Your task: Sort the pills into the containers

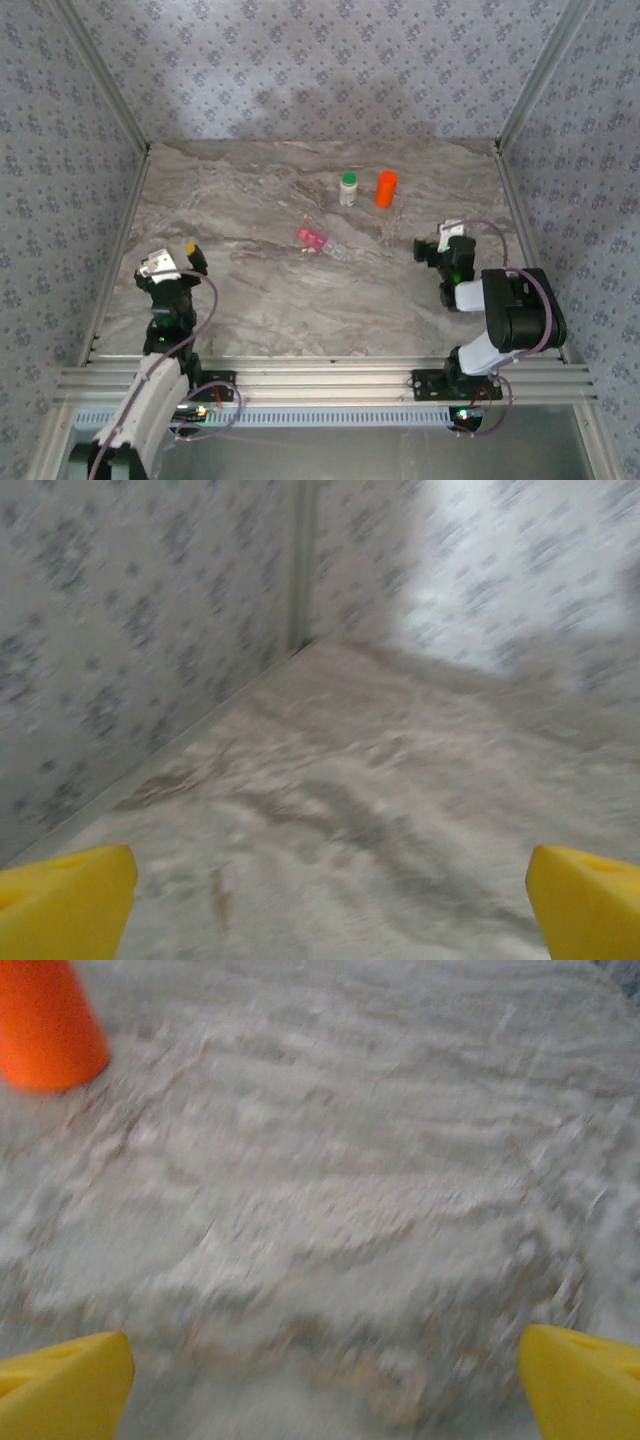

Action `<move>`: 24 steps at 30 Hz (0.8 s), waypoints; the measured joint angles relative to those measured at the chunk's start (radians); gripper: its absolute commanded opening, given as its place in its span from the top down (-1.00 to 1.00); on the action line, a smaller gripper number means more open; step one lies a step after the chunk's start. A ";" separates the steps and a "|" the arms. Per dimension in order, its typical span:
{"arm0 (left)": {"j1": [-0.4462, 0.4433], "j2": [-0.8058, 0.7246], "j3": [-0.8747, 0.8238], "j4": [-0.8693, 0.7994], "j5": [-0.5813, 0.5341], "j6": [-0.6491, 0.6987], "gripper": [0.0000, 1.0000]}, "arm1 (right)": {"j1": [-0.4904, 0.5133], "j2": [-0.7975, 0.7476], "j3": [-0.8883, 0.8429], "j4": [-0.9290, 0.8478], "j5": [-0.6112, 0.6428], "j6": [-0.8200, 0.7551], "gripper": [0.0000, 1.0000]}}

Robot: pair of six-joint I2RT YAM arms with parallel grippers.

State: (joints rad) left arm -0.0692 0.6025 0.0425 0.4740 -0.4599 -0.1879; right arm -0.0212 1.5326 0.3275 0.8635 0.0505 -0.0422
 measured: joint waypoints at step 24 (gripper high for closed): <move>0.057 0.937 0.347 0.358 0.315 0.139 -0.99 | -0.016 -0.003 0.055 -0.030 -0.048 0.004 -1.00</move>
State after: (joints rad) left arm -0.0120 1.5398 0.3897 0.8318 -0.1452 -0.0486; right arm -0.0368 1.5299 0.3824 0.8333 0.0025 -0.0380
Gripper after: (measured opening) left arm 0.994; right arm 0.998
